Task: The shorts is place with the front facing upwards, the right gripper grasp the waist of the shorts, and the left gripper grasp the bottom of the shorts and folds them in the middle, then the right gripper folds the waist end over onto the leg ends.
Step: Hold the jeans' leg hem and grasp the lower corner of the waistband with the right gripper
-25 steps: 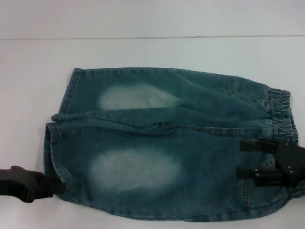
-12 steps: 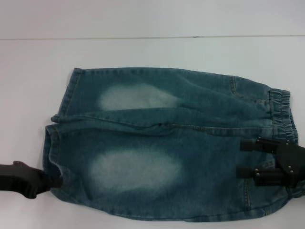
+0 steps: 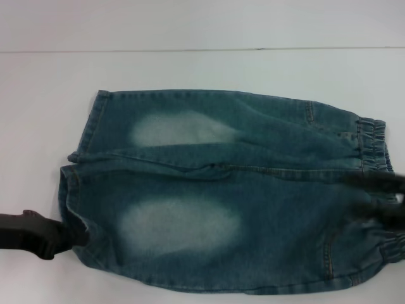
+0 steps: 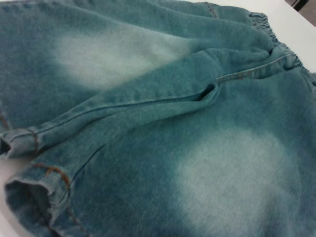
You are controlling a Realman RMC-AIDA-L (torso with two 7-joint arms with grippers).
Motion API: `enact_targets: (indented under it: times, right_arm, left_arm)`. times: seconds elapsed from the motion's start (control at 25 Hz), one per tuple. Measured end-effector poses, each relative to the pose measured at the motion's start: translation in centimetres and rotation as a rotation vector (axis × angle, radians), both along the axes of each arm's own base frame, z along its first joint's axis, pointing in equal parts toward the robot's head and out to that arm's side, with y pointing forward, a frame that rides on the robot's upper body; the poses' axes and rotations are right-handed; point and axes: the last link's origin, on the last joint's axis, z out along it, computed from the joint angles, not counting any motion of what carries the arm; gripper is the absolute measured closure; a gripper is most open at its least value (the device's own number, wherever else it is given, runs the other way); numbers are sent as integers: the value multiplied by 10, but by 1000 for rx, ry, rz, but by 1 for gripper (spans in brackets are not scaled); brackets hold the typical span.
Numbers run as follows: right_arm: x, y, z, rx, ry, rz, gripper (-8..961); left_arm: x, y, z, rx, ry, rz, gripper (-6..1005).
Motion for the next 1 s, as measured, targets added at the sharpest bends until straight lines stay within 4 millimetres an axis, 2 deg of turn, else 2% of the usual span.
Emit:
enact_targets:
  times: [0.16, 0.36, 0.68, 1.0]
  right_arm:
    - [17, -2, 32, -30, 58, -195, 9]
    - [37, -15, 55, -76, 68, -354, 9]
    - [60, -25, 69, -239, -11, -599, 9]
    - [69, -24, 78, -305, -99, -724, 9]
  left_arm:
    - [2, 1, -1, -3, -4, 0, 978]
    - [8, 3, -1, 3, -32, -17, 978]
    - [16, 6, 8, 20, -42, -37, 977]
    - [21, 8, 9, 22, -53, -48, 977]
